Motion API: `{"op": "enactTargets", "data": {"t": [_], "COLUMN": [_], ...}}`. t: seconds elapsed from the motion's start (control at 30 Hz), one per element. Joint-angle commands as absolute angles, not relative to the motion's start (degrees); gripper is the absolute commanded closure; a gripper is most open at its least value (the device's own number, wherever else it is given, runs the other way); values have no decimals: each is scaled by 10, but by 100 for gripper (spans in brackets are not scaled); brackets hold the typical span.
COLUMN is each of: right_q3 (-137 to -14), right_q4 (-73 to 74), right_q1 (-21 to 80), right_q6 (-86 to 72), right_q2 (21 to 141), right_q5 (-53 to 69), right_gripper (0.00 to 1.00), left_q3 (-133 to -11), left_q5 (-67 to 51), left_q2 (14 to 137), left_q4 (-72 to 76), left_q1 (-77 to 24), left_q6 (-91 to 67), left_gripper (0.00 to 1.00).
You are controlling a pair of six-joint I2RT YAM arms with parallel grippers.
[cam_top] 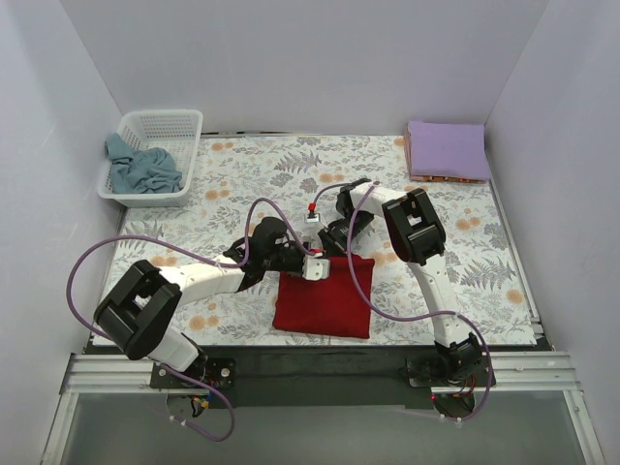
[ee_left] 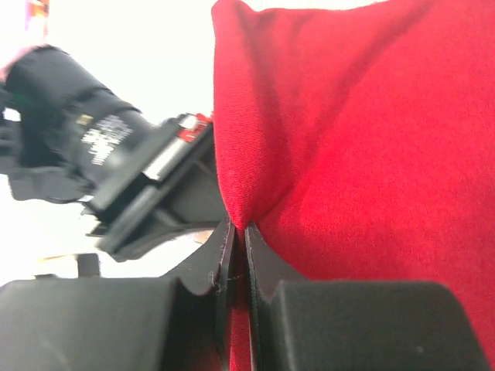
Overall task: Fold and stack the t-shirts
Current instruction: Fold the tshirt
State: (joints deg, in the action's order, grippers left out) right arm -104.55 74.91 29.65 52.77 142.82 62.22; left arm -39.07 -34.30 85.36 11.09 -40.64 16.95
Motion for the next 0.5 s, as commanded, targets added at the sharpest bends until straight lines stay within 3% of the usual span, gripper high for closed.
{"op": "enactTargets", "data": {"t": [0.0, 0.47], "right_q3": [-1041, -1036], "right_q4": [754, 754], "right_q1": [298, 294], "right_q6": [577, 572], "right_q2": [1442, 1439], "right_q5": [577, 573], "right_gripper": [88, 89], "left_q3": [-388, -403], "left_q5": [-321, -301], "left_q2": [838, 876], "left_q4": [185, 202], "left_q1": [-407, -385], "left_q6": [180, 191], "left_gripper": [100, 100]}}
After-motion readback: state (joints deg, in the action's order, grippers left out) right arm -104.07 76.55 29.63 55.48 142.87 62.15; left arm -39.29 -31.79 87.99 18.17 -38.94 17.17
